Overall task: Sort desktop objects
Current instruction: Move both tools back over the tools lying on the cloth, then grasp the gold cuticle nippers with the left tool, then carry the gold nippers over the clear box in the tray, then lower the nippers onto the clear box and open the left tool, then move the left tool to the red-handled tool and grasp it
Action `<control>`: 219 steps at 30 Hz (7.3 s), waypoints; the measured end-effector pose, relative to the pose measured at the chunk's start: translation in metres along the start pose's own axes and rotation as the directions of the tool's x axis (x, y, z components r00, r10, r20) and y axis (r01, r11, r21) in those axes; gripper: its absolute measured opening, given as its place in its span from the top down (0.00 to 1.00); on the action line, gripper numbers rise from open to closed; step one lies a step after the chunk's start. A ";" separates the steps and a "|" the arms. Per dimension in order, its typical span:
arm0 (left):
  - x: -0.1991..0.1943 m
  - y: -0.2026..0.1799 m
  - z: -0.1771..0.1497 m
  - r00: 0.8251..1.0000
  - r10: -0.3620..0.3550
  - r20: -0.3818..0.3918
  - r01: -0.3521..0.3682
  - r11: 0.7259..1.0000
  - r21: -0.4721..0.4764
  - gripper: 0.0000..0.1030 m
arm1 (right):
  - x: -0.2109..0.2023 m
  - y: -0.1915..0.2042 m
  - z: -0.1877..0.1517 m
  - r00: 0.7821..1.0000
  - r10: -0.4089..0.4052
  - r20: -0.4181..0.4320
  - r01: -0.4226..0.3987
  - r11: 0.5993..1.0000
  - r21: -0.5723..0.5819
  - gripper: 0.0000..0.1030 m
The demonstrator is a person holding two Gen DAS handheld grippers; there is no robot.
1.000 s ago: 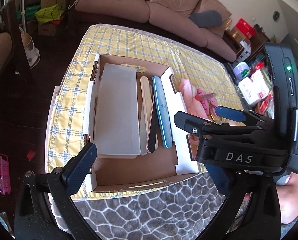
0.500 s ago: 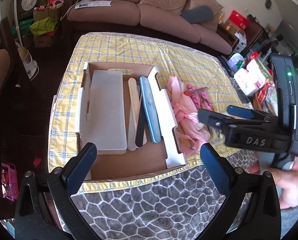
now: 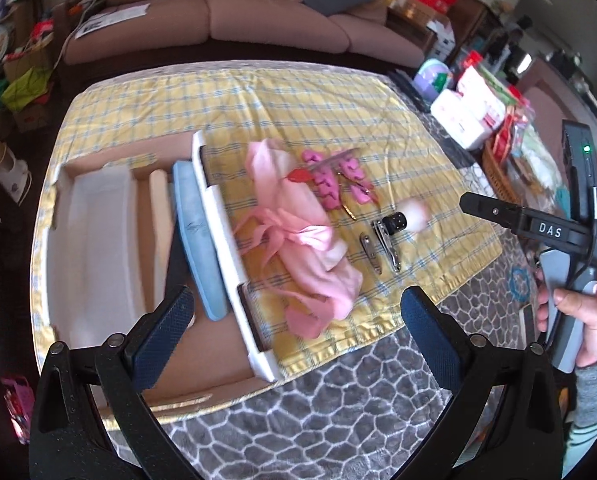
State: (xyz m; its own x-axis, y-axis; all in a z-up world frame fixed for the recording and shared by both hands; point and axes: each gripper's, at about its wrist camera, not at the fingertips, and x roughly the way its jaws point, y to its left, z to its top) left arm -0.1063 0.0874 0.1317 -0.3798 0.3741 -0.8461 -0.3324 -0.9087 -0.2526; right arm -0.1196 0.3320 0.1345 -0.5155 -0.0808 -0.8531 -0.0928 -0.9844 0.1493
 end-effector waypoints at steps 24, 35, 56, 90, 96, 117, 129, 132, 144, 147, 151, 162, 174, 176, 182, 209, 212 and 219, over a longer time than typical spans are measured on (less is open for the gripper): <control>0.128 -0.068 0.052 0.990 -0.011 -0.144 0.025 0.995 0.099 0.65 | 0.048 -0.094 0.003 0.990 0.141 0.001 -0.140 0.983 0.118 0.11; 0.174 -0.058 0.080 0.970 -0.014 -0.242 0.015 1.000 0.004 0.75 | 0.105 -0.032 0.047 0.974 0.104 -0.201 -0.126 0.987 -0.101 0.49; 0.195 -0.052 0.072 0.958 -0.028 -0.286 0.010 0.998 -0.067 0.82 | 0.150 -0.005 0.041 0.938 0.066 -0.342 -0.123 0.981 -0.148 0.80; 0.043 -0.020 0.062 0.977 -0.174 -0.121 0.156 0.977 -0.146 0.90 | 0.033 0.065 0.040 0.967 0.101 -0.235 -0.151 0.967 -0.206 0.89; -0.007 0.039 0.049 0.985 -0.154 -0.079 0.136 0.972 -0.194 0.90 | 0.015 0.130 0.034 0.965 0.143 -0.221 -0.197 0.950 -0.244 0.89; -0.006 0.216 -0.005 0.988 -0.095 -0.119 0.052 0.944 -0.325 0.91 | 0.118 0.303 -0.006 0.911 0.252 -0.328 -0.337 0.911 -0.238 0.89; 0.017 0.229 -0.005 0.984 -0.109 -0.139 0.061 0.948 -0.314 0.91 | 0.139 0.308 -0.007 0.923 0.205 -0.324 -0.295 0.921 -0.256 0.85; 0.008 0.228 -0.004 0.987 -0.103 -0.124 0.062 0.953 -0.296 0.87 | 0.137 0.310 -0.005 0.924 0.199 -0.326 -0.288 0.923 -0.256 0.81; -0.022 0.265 -0.010 0.991 -0.114 -0.067 0.085 0.937 -0.338 0.79 | 0.150 0.267 0.023 0.901 0.363 -0.236 -0.372 0.928 0.006 0.50; -0.012 0.261 -0.018 0.984 -0.156 -0.085 0.119 0.933 -0.340 0.79 | 0.157 0.270 0.027 0.889 0.397 -0.230 -0.401 0.915 0.029 0.50; -0.003 0.252 -0.022 0.978 -0.190 -0.090 0.149 0.928 -0.341 0.79 | 0.166 0.276 0.028 0.870 0.432 -0.238 -0.430 0.901 0.062 0.49; -0.007 0.252 -0.022 0.981 -0.175 -0.081 0.137 0.928 -0.345 0.78 | 0.171 0.277 0.029 0.855 0.460 -0.238 -0.453 0.887 0.088 0.47; -0.038 0.175 0.020 0.995 -0.100 -0.016 0.095 0.976 -0.198 0.07 | 0.091 0.222 0.050 0.929 0.336 -0.153 -0.350 0.934 -0.076 0.11; -0.034 0.156 0.028 0.995 -0.102 -0.021 0.097 0.981 -0.171 0.02 | 0.076 0.198 0.053 0.946 0.296 -0.136 -0.309 0.947 -0.088 0.08; -0.009 0.087 0.051 0.995 -0.094 -0.042 0.091 0.994 -0.053 0.02 | 0.042 0.120 0.063 0.974 0.208 -0.087 -0.215 0.974 -0.073 0.07; 0.200 -0.040 0.113 0.957 0.203 -0.209 -0.091 0.890 0.448 0.46 | 0.163 -0.043 0.110 0.949 0.258 -0.180 -0.214 0.949 0.232 0.45; 0.205 -0.042 0.115 0.955 0.205 -0.215 -0.086 0.882 0.463 0.46 | 0.176 -0.046 0.113 0.941 0.285 -0.181 -0.232 0.936 0.266 0.45; 0.213 -0.051 0.112 0.947 0.232 -0.224 -0.091 0.859 0.504 0.50 | 0.190 -0.052 0.112 0.933 0.320 -0.166 -0.253 0.909 0.330 0.57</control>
State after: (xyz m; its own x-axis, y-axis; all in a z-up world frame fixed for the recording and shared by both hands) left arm -0.2674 0.2337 0.0173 -0.2434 0.1015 -0.9646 -0.6862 -0.7209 0.0972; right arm -0.3085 0.3857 0.0207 -0.3690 -0.4165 -0.8309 -0.2354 -0.8230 0.5170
